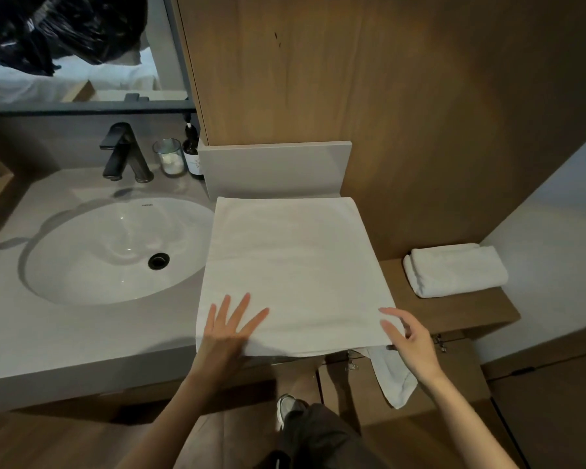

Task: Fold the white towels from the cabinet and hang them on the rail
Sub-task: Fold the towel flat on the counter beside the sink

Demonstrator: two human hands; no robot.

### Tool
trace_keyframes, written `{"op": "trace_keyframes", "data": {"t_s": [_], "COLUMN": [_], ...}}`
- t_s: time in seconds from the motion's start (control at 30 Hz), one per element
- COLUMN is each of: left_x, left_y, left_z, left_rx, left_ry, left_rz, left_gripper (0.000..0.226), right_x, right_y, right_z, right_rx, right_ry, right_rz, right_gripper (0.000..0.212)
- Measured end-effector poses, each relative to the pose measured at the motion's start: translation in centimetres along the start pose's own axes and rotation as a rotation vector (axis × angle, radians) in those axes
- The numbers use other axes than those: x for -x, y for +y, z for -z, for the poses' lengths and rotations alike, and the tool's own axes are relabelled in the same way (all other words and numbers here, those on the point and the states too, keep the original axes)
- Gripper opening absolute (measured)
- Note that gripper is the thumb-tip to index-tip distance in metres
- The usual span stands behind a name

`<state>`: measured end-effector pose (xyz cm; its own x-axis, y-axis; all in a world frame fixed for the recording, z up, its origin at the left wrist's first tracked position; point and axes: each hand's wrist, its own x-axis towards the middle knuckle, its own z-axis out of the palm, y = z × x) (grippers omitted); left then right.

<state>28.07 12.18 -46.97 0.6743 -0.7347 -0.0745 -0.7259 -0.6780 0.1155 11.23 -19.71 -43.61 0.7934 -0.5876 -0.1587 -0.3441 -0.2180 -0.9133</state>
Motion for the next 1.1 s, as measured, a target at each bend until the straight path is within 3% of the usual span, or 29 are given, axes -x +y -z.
{"op": "trace_keyframes", "data": {"t_s": [0.13,0.27,0.4,0.5,0.6,0.77,0.9,1.1], "left_x": [0.1,0.3,2.5,3.8,4.5,4.6,3.9,1.4], "left_y": [-0.2,-0.8,-2.4,-3.2,-4.3,-5.2,-5.0,-3.7], "left_z": [0.4,1.8,2.8,3.5,4.1,6.2,7.7,8.8], "left_rx": [-0.043,0.021,0.116,0.168,0.270,0.507,0.850,0.955], "left_ry": [0.081,-0.063,0.057,0.148,0.239,0.267,0.371,0.407], "left_rz": [0.017,0.000,-0.110,-0.104,-0.003,0.220,0.455,0.500], "left_gripper": [0.110,0.114,0.096,0.070,0.044,0.016,0.012,0.010], "right_x": [0.0,-0.1,0.2,0.5,0.7,0.0,-0.4,-1.2], "right_y": [-1.0,-2.4,-2.9,-2.7,-2.9,-2.0,-1.7,-4.0], "right_z": [0.7,1.6,2.9,2.6,2.7,2.4,2.4,1.5], "right_rx": [-0.094,-0.042,0.269,0.514,0.481,0.455,0.349,0.096], "right_ry": [0.048,-0.046,-0.245,-0.169,-0.022,0.078,0.123,0.051], "right_rz": [-0.081,-0.054,-0.010,0.154,0.286,0.254,0.157,0.134], "right_gripper": [0.012,0.022,0.056,0.047,0.022,0.020,0.025,0.017]}}
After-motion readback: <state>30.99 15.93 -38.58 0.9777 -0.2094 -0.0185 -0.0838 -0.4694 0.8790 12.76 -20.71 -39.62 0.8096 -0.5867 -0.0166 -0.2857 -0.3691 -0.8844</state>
